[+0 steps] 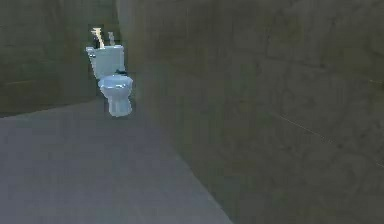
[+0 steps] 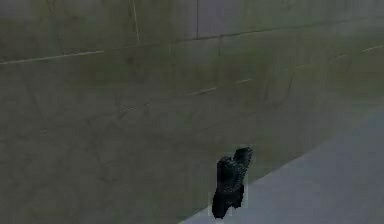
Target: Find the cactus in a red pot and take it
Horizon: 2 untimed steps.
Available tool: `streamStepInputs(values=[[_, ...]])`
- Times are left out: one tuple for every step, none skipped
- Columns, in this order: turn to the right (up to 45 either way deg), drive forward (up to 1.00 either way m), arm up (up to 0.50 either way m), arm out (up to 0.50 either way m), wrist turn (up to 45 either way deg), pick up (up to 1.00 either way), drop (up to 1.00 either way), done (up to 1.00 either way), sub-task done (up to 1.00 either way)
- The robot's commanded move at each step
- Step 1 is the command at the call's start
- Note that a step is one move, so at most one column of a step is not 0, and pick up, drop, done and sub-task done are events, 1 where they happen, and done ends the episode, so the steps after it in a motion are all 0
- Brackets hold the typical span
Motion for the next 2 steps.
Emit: streamStepInputs(values=[[45.0,0.00,0.00,0.00,0.0,0.00,0.00,0.00,0.00],[45.0,0.00,0.00,0.00,0.0,0.00,0.00,0.00,0.00]])
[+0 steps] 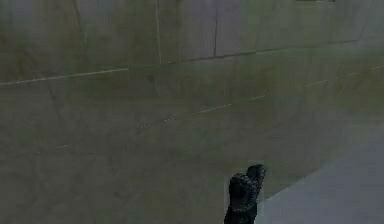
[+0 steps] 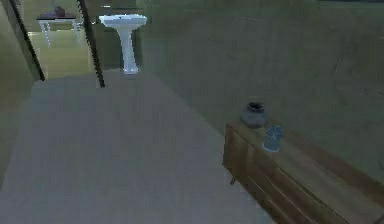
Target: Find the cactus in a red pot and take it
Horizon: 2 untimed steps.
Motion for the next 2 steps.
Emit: streamStepInputs(values=[[45.0,0.00,0.00,0.00,0.0,0.00,0.00,0.00,0.00],[12.0,0.00,0.00,0.00,0.0,0.00,0.00,0.00,0.00]])
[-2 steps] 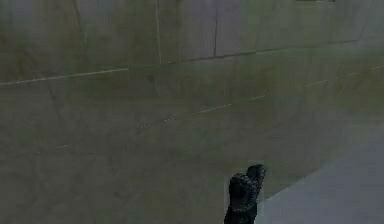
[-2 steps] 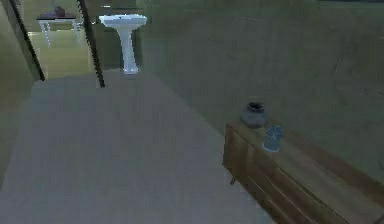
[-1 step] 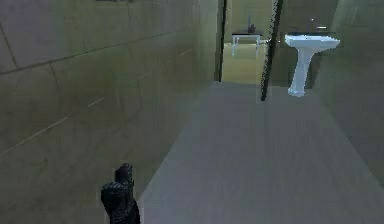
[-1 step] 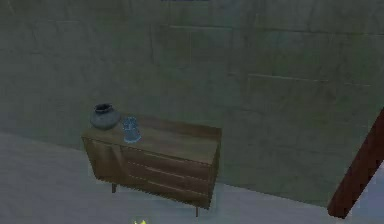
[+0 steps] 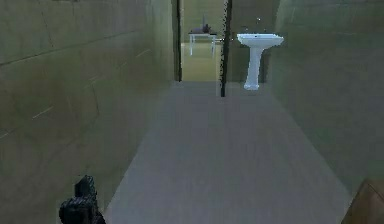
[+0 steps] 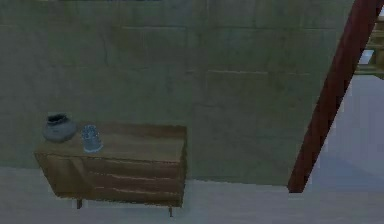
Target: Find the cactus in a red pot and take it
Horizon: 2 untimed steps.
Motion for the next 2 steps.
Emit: streamStepInputs(values=[[0.0,1.00,0.00,0.00,0.0,0.00,0.00,0.00,0.00],[0.0,1.00,0.00,0.00,0.0,0.00,0.00,0.00,0.00]])
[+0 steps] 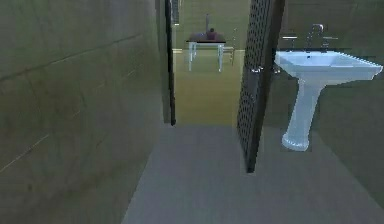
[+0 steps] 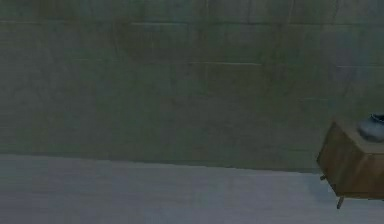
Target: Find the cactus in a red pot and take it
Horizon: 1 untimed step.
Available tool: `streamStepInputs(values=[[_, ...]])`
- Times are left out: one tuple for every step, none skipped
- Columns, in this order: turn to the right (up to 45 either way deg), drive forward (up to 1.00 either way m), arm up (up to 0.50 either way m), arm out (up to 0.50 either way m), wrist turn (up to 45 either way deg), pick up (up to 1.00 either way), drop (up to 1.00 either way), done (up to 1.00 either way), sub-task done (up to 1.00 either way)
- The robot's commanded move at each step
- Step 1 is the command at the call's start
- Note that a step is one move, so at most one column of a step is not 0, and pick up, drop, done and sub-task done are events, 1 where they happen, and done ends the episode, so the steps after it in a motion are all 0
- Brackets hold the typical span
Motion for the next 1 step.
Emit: streamStepInputs(values=[[3.0,0.00,0.00,0.00,0.0,0.00,0.00,0.00,0.00]])
